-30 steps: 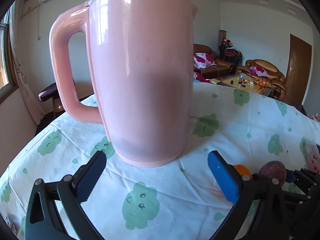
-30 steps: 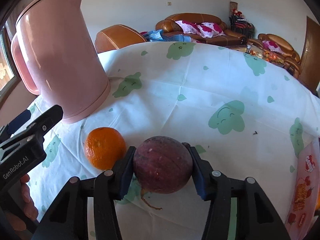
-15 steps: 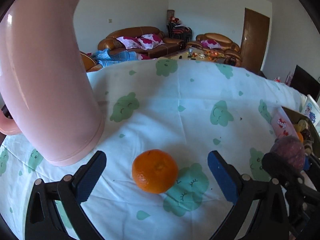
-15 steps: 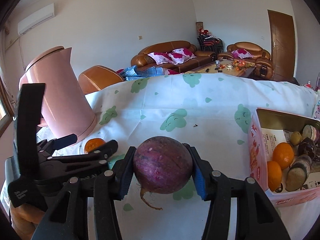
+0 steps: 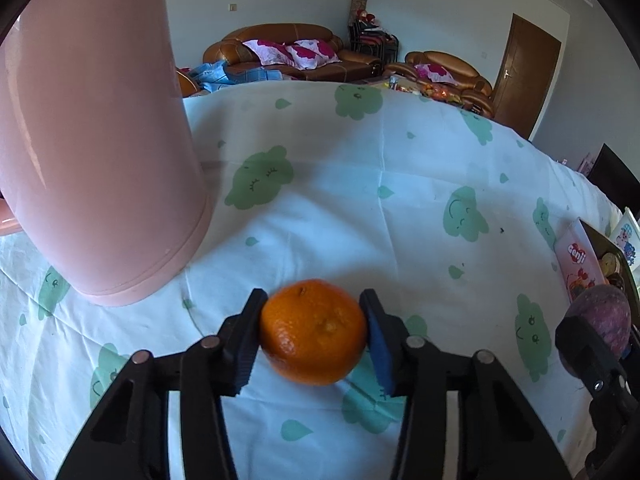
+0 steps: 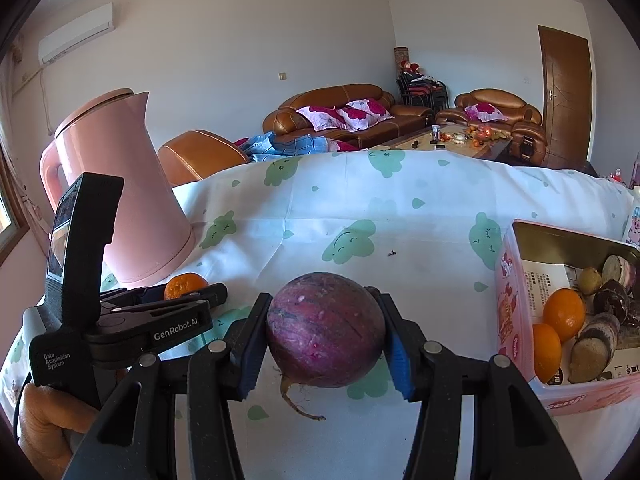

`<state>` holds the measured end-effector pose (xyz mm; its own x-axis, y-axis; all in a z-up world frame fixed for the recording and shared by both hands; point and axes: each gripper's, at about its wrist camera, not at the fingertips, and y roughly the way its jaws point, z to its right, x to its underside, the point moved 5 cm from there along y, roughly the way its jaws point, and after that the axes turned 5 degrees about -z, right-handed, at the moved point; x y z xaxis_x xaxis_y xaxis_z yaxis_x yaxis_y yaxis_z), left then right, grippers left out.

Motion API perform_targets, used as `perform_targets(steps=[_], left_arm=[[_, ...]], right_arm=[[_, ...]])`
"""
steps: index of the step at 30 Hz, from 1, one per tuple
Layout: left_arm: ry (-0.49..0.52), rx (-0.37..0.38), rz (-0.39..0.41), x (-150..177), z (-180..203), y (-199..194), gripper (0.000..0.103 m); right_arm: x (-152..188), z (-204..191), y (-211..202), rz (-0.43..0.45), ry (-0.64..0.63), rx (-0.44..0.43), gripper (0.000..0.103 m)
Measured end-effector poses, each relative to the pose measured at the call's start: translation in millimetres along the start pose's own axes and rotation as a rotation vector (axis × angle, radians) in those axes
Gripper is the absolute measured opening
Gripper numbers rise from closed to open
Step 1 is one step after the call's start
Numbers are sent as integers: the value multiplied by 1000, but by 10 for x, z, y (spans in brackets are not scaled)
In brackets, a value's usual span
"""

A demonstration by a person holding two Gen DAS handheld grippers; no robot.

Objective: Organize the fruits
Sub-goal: 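Lift the orange and purple fruit with both tools and carry them toward the tin box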

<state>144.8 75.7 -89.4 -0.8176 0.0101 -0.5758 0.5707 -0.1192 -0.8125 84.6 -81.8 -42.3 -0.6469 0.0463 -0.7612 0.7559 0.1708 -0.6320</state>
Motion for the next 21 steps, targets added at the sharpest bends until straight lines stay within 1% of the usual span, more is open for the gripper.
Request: perform_targets(steps=[1,3,6,9,13,16,21], left_arm=[[-12,8,12,0,-22,-30,49],[-37,15,62,10,-81,-133,49],[-52,31,176,21,-114,-363,49],[-66,30,284,14,-170,-560,49],[-87,8,404,58,-212,-785,49],[-91,-32,451,27,-218,-877,49],[-83,-93,471,55,-187,-921,49]], right_arm=[[0,-11,-27,12,-7,5,54],[-1,-50,-97,46,-27,16,54],[-4,-129,-241,123,-69,34,54],[-2,-201,-362,190,-105,45,54],[-7,-240,-445,239,-135,52,54],[-13,-266,-476,257,-149,43,54],[-13,-279,-493,265,-159,51,54]])
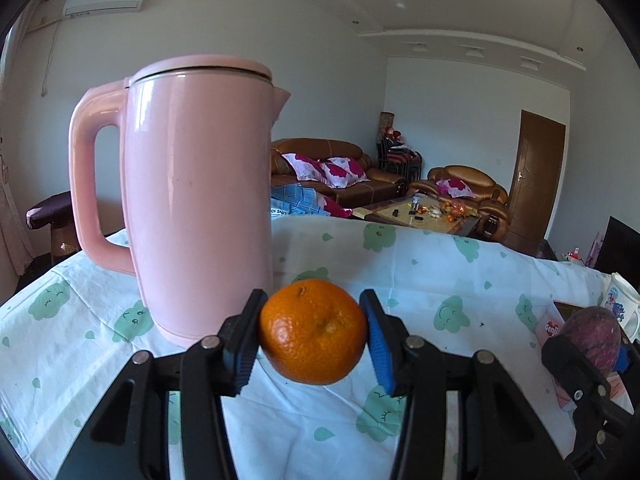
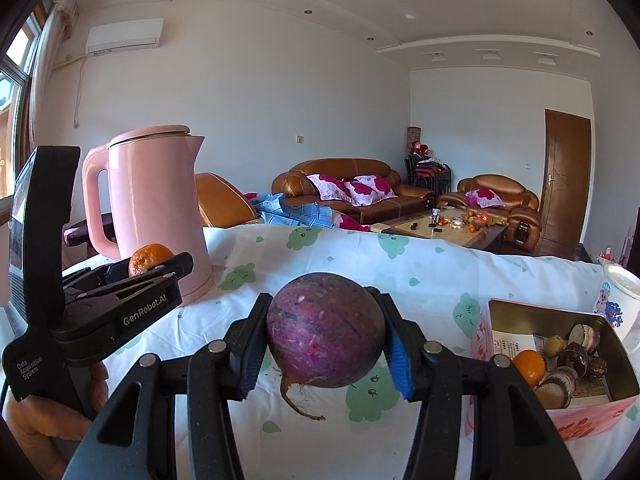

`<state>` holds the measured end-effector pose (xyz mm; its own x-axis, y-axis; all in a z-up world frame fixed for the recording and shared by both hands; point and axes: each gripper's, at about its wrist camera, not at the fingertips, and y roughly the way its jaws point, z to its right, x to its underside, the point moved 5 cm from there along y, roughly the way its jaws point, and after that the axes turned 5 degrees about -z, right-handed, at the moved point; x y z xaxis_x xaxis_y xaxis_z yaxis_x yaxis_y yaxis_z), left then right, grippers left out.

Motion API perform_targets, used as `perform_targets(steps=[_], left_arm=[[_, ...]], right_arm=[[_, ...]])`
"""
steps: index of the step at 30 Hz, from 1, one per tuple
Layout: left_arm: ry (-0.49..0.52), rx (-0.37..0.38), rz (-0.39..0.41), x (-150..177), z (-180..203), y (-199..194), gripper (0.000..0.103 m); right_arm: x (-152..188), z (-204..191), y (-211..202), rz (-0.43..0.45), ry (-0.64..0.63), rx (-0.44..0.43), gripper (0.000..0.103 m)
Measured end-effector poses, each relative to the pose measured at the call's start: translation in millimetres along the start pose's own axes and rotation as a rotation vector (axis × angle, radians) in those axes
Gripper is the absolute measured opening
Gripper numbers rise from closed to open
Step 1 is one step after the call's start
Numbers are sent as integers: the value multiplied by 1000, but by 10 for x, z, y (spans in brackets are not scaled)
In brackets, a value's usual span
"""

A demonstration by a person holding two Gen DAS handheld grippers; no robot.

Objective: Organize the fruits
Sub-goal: 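Lift the orange and purple fruit with both tools and carry them toward the tin box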

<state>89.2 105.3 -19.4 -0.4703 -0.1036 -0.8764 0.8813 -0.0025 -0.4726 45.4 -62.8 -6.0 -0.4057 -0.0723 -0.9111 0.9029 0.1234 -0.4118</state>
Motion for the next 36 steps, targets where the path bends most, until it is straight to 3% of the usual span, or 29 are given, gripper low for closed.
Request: perform_targets(steps=[13,36], left_arm=[[75,-61,33,62,167,-149,49],[63,-50,29,187,307,-341,49]], right_arm=[[70,72,-134,-8,10,17,54],[160,171,-293,-5,-6,22,54]])
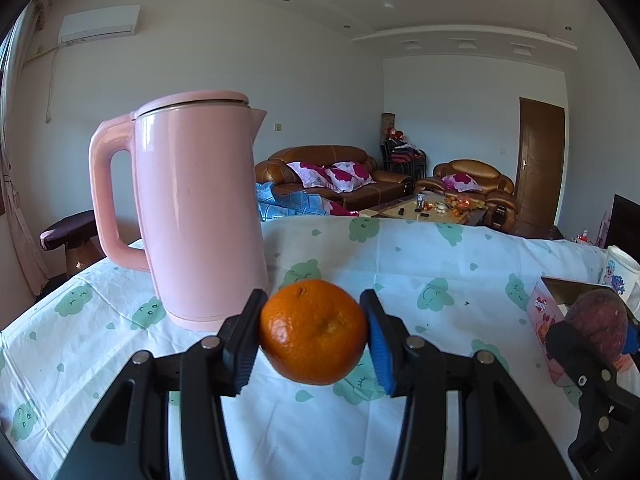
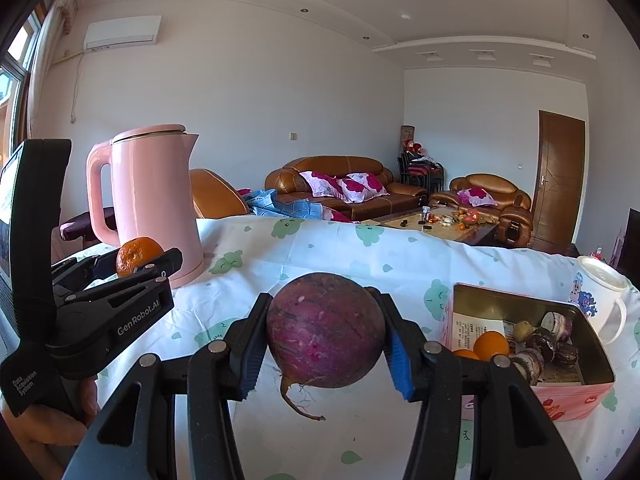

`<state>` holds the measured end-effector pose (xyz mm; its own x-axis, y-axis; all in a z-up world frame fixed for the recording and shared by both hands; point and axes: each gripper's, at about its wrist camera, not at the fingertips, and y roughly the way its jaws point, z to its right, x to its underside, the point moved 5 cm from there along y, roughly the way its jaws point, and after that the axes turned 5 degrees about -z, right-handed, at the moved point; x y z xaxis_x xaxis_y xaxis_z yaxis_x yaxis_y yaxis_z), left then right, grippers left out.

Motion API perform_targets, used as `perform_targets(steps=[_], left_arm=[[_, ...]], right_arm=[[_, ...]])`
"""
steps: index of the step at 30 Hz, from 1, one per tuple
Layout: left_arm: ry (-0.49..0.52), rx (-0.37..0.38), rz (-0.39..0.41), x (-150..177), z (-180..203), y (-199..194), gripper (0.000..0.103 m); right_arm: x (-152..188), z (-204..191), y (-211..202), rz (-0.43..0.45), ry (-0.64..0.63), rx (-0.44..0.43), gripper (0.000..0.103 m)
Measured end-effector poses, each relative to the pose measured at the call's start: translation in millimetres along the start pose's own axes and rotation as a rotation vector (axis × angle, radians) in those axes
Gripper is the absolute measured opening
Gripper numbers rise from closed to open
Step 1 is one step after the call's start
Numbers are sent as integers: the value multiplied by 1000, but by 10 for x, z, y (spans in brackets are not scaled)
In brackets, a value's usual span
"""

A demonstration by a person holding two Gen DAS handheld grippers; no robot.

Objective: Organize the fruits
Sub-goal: 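Lift the orange and purple fruit with both tools and carry them toward the tin box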

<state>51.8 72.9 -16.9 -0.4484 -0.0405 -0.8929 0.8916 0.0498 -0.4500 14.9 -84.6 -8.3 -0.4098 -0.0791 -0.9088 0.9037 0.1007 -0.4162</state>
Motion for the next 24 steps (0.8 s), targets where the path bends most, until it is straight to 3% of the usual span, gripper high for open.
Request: perform_targets(steps=[24], left_arm=[[18,40,-8,93,367,-166,49]], right_arm=[[86,280,-256,14,-45,22,54]])
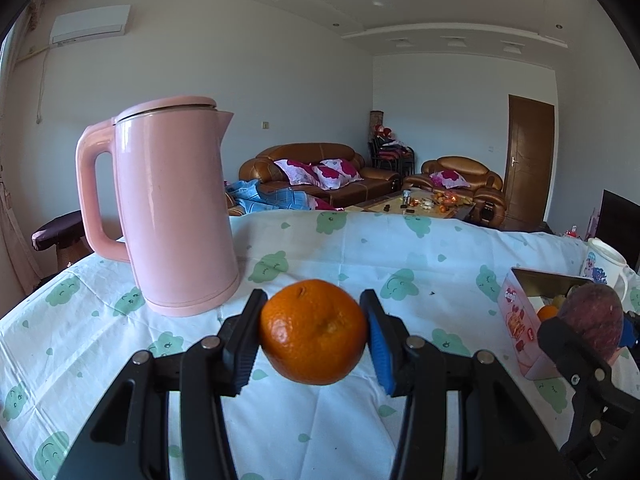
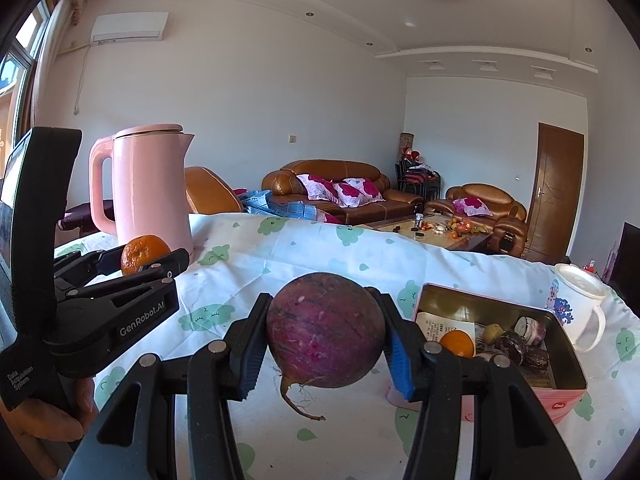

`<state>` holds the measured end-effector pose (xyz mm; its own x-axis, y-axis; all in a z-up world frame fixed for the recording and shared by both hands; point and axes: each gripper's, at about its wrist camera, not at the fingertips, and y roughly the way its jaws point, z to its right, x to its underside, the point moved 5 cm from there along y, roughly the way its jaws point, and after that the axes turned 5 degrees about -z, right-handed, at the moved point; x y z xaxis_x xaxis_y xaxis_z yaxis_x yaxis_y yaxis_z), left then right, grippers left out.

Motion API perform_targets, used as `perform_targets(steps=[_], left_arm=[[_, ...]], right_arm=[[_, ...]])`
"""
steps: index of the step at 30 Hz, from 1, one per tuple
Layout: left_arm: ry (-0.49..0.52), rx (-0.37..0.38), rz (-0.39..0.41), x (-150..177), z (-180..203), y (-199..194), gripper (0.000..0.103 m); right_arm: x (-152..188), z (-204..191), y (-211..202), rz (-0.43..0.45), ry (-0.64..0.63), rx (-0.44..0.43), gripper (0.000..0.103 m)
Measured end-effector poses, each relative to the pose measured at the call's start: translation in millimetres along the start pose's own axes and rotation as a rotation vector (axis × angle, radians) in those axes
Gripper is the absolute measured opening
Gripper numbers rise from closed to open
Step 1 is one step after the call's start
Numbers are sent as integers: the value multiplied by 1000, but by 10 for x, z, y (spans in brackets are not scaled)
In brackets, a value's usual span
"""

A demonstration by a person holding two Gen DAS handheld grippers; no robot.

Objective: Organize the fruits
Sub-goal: 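Lift the orange and purple fruit with both tools and carry them toward the tin box, then lower the orange and purple fruit with both tools into the tin box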

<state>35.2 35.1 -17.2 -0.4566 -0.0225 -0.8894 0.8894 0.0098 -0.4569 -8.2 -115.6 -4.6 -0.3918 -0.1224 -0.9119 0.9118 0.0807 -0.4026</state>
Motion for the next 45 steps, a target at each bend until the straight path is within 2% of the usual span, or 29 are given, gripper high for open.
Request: perform_targets(steps=[22,45], left_arm=[[51,59,-11,58,559,-93,49],[114,139,-12,106,1189,-193,49]], right_arm=[[60,385,-160,12,-17,55,54],[139,1002,-282,7,5,134,54]])
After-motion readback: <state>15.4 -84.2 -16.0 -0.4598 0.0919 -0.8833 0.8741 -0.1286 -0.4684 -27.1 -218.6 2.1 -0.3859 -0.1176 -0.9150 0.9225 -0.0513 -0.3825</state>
